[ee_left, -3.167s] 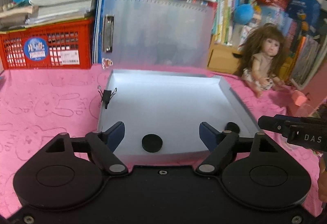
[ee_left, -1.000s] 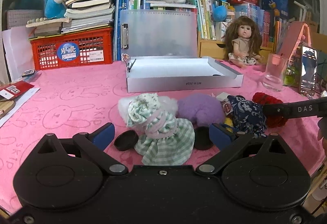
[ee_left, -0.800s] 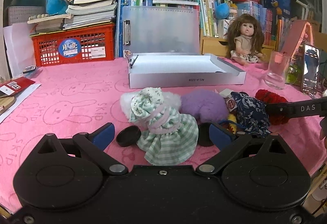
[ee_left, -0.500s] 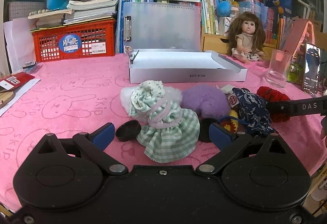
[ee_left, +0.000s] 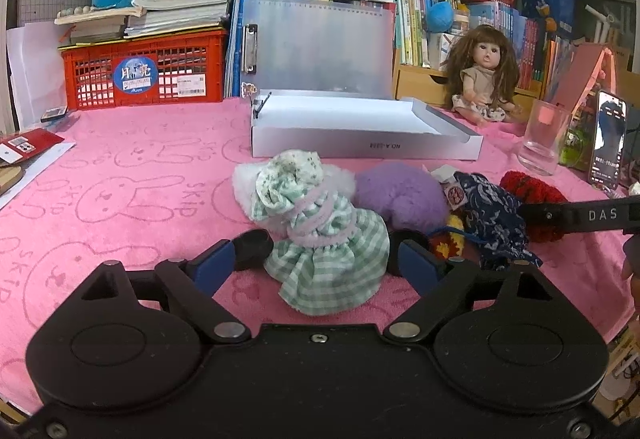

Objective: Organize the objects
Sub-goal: 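Grasp the red knitted cover with the right tool while the left tool grasps the gingham dress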

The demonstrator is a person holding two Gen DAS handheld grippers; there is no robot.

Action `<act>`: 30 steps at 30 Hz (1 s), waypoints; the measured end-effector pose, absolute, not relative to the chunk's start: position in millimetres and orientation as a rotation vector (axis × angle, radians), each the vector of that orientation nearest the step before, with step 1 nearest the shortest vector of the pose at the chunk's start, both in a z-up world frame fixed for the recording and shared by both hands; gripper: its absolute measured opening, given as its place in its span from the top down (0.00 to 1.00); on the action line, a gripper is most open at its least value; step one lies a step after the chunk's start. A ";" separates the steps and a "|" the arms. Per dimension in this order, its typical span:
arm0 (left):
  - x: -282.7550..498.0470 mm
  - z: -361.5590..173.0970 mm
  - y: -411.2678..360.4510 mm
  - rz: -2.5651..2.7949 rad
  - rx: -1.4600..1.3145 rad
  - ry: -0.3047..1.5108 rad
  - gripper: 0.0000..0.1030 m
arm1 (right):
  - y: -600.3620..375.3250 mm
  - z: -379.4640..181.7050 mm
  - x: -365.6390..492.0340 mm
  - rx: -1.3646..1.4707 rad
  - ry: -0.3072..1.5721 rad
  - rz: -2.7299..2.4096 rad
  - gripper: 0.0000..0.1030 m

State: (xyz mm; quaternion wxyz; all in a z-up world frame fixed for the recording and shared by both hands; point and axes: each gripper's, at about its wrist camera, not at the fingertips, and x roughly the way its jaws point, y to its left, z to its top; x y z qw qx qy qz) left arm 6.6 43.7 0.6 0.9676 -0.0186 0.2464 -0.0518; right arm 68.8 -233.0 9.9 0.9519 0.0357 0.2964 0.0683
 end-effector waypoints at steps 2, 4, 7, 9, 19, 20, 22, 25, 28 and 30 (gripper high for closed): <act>8.3 3.7 43.6 -0.107 -0.042 0.488 0.18 | -232.9 9.9 68.8 0.072 0.602 0.139 0.06; 11.0 6.8 44.1 -0.112 -0.058 0.480 0.21 | -232.9 10.0 68.6 0.071 0.601 0.139 0.06; 16.0 8.4 44.5 -0.118 -0.093 0.481 0.27 | -232.8 9.8 69.0 0.071 0.601 0.140 0.06; 18.4 8.0 43.9 -0.099 -0.109 0.484 0.31 | -232.5 9.6 69.1 0.071 0.602 0.140 0.07; 22.4 3.9 44.0 -0.067 -0.147 0.495 0.49 | -228.0 13.6 64.6 0.059 0.575 0.170 0.21; 22.0 4.1 45.1 -0.068 -0.161 0.493 0.52 | -227.8 14.1 63.9 0.060 0.570 0.176 0.26; 20.1 5.3 48.4 -0.089 -0.202 0.488 0.65 | -226.1 15.5 61.7 0.056 0.556 0.190 0.38; 15.9 8.4 46.9 -0.069 -0.196 0.470 0.67 | -221.1 17.9 59.0 0.026 0.540 0.199 0.54; 12.3 12.0 46.5 -0.068 -0.190 0.455 0.67 | -217.8 20.4 56.3 0.002 0.515 0.189 0.58; 11.0 15.3 47.0 -0.073 -0.195 0.449 0.67 | -218.8 22.6 55.9 0.006 0.505 0.184 0.58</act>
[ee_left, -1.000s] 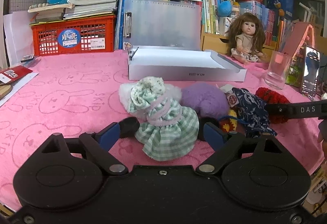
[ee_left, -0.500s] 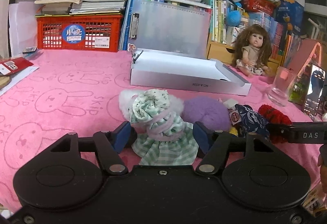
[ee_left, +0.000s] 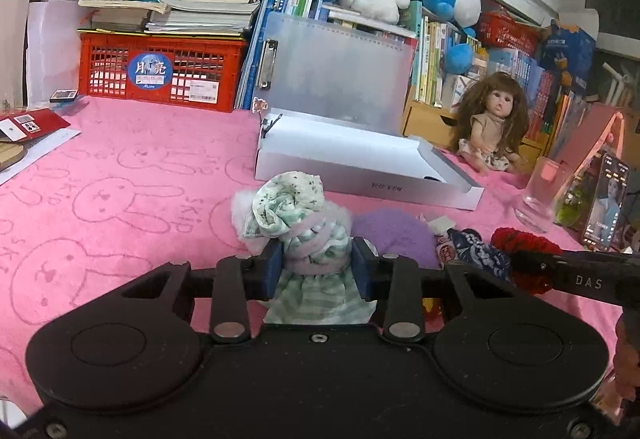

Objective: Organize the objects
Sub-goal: 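Grasp the red knitted cover with the right tool while the left tool grasps the gingham dress, then carry both items into the white box and open both tools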

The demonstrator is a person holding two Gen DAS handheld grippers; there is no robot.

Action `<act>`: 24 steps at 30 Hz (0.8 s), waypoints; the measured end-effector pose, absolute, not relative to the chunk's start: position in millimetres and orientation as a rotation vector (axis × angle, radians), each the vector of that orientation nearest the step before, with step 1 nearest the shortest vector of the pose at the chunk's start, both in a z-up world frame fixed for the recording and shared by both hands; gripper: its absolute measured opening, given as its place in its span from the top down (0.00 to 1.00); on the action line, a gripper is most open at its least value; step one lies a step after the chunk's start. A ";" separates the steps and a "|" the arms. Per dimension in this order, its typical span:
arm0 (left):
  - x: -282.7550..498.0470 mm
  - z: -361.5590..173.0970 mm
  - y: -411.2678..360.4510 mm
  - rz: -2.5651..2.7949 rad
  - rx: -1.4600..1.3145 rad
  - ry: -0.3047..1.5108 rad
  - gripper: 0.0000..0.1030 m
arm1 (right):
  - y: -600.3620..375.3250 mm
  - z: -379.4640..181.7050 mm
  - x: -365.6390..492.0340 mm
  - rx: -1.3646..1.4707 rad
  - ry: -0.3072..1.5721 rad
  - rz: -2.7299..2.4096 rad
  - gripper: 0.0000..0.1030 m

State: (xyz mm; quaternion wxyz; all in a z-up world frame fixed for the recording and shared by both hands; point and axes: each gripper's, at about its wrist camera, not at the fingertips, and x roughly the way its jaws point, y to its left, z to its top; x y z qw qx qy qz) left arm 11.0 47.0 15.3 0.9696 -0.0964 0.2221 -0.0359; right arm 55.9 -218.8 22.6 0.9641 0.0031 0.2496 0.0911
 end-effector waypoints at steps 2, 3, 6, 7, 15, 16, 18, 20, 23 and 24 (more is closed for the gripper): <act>9.5 19.3 47.2 -0.077 -0.197 0.439 0.67 | -220.3 24.5 55.2 0.010 0.492 0.174 0.59; 8.7 21.4 46.9 -0.078 -0.199 0.433 0.67 | -221.6 25.6 54.0 0.015 0.483 0.168 0.59; 6.7 28.0 46.9 -0.088 -0.207 0.412 0.67 | -224.8 29.0 52.5 0.026 0.460 0.155 0.59; 6.5 30.4 46.7 -0.093 -0.209 0.405 0.67 | -225.5 30.1 52.0 0.028 0.453 0.152 0.59; 15.7 46.8 44.8 -0.118 -0.199 0.377 0.67 | -232.0 39.8 54.3 0.050 0.415 0.135 0.59; 19.0 48.9 45.3 -0.124 -0.204 0.379 0.67 | -232.9 41.4 55.1 0.055 0.411 0.134 0.59; 25.8 52.5 47.4 -0.135 -0.220 0.384 0.67 | -234.3 44.8 57.2 0.063 0.404 0.129 0.59; 33.8 56.7 49.6 -0.148 -0.233 0.390 0.67 | -236.2 47.6 59.9 0.078 0.404 0.128 0.59; 46.0 62.9 52.4 -0.163 -0.236 0.395 0.67 | -239.4 51.0 65.1 0.100 0.409 0.134 0.59; 50.1 64.9 52.8 -0.165 -0.234 0.396 0.67 | -240.4 52.5 67.1 0.103 0.408 0.137 0.59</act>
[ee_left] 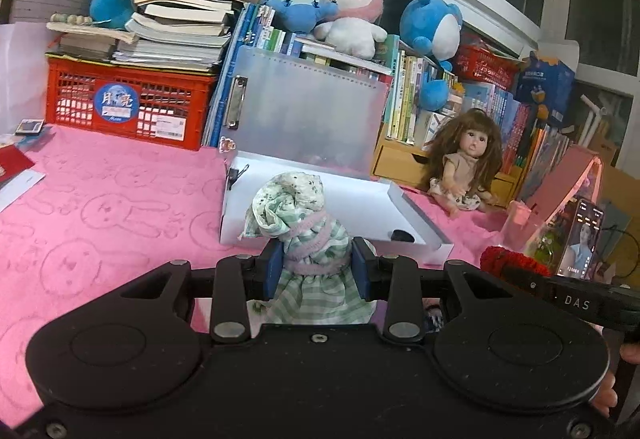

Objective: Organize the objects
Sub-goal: 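Carry both items into the white box and open both tools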

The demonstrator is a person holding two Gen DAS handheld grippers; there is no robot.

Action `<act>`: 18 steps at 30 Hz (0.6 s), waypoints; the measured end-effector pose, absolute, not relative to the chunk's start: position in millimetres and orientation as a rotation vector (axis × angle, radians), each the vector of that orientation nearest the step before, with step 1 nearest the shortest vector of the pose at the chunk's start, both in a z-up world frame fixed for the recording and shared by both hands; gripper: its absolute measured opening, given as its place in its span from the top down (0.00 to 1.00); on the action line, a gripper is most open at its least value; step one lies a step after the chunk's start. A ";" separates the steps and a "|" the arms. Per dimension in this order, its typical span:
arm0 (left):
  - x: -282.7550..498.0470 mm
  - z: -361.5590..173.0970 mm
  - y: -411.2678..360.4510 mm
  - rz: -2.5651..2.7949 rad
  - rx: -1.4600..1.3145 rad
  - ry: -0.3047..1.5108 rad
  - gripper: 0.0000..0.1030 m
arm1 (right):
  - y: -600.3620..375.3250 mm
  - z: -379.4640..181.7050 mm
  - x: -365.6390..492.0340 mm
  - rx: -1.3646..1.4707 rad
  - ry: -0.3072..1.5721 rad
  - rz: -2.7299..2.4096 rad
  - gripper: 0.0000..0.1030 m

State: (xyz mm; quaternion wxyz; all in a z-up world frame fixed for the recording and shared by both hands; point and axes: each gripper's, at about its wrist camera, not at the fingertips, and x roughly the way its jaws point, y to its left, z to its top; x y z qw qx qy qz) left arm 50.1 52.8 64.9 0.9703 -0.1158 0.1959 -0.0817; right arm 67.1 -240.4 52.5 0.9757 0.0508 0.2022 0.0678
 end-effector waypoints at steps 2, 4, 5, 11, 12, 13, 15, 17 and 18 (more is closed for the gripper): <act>58.9 69.1 53.1 -0.170 -0.226 0.395 0.67 | -241.2 55.7 71.3 0.104 0.403 0.140 0.59; 68.5 73.3 53.0 -0.171 -0.219 0.396 0.67 | -241.6 59.1 76.9 0.105 0.398 0.144 0.59; 72.5 75.3 52.6 -0.174 -0.215 0.396 0.67 | -241.9 60.8 79.7 0.106 0.397 0.148 0.59; 98.0 86.0 50.0 -0.169 -0.186 0.384 0.67 | -242.5 71.5 101.8 0.111 0.407 0.169 0.59; 103.6 87.3 51.0 -0.170 -0.191 0.387 0.67 | -243.0 73.6 106.5 0.115 0.411 0.174 0.59; 108.1 88.4 52.0 -0.171 -0.198 0.391 0.67 | -243.8 75.2 110.5 0.120 0.416 0.178 0.59; 119.5 90.0 53.9 -0.173 -0.207 0.405 0.67 | -246.1 78.7 121.3 0.135 0.430 0.186 0.59; 129.6 90.6 55.9 -0.175 -0.199 0.417 0.67 | -248.3 81.6 131.4 0.151 0.442 0.193 0.59; 134.0 90.7 56.7 -0.176 -0.190 0.423 0.67 | -249.8 82.9 136.8 0.161 0.447 0.199 0.59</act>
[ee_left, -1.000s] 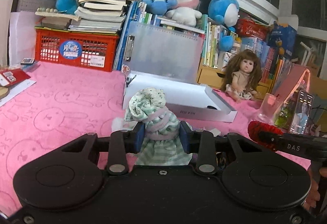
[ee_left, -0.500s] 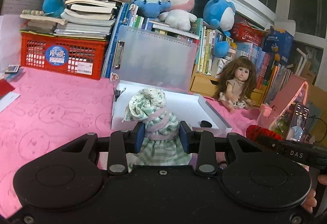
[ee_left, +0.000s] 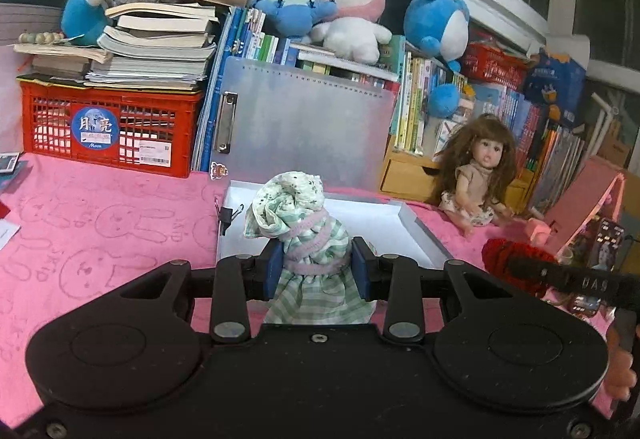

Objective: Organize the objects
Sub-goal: 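Carry both items into the white box and open both tools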

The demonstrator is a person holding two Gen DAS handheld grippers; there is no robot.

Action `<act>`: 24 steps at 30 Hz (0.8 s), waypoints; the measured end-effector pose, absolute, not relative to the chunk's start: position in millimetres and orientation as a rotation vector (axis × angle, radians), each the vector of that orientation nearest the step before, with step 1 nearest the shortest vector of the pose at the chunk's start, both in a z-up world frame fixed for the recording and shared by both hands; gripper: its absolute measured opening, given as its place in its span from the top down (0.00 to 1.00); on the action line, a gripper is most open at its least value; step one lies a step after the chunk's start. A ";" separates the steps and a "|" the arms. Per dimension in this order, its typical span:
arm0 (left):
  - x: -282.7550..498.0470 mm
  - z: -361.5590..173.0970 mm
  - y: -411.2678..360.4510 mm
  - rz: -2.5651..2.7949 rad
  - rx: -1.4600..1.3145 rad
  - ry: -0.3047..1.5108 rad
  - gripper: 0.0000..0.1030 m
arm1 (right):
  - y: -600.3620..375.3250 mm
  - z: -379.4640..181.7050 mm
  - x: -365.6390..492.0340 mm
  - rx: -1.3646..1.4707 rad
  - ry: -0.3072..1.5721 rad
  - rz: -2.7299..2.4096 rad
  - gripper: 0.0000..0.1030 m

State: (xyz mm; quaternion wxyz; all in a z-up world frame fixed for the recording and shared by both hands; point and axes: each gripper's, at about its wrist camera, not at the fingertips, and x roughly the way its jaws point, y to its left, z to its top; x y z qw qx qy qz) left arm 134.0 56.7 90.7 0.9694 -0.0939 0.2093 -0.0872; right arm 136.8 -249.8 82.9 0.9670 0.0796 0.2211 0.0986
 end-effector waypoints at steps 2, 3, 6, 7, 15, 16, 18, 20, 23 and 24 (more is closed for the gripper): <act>144.8 91.2 57.3 -0.174 -0.172 0.437 0.67 | -252.2 84.0 147.2 0.186 0.459 0.210 0.59; 149.9 91.1 57.8 -0.175 -0.168 0.444 0.67 | -253.0 83.3 153.1 0.199 0.469 0.215 0.59; 169.2 89.4 58.3 -0.174 -0.175 0.477 0.67 | -251.4 78.0 170.8 0.223 0.490 0.217 0.59; 177.0 87.8 58.3 -0.171 -0.180 0.491 0.67 | -250.1 76.3 176.4 0.225 0.491 0.213 0.59; 235.3 67.3 47.3 -0.150 -0.135 0.560 0.67 | -241.6 58.4 212.8 0.210 0.482 0.172 0.59; 241.8 64.0 45.6 -0.150 -0.140 0.574 0.67 | -241.4 55.8 215.9 0.206 0.486 0.169 0.59; 251.8 57.5 41.6 -0.153 -0.139 0.598 0.67 | -241.9 50.9 223.1 0.200 0.495 0.158 0.59; 261.2 49.8 35.9 -0.154 -0.125 0.632 0.67 | -242.8 46.1 228.2 0.200 0.507 0.150 0.59; 272.6 39.5 28.4 -0.146 -0.115 0.677 0.67 | -242.7 38.1 234.8 0.198 0.532 0.147 0.59; 276.1 36.6 26.8 -0.147 -0.118 0.685 0.67 | -242.5 36.2 235.8 0.197 0.540 0.147 0.59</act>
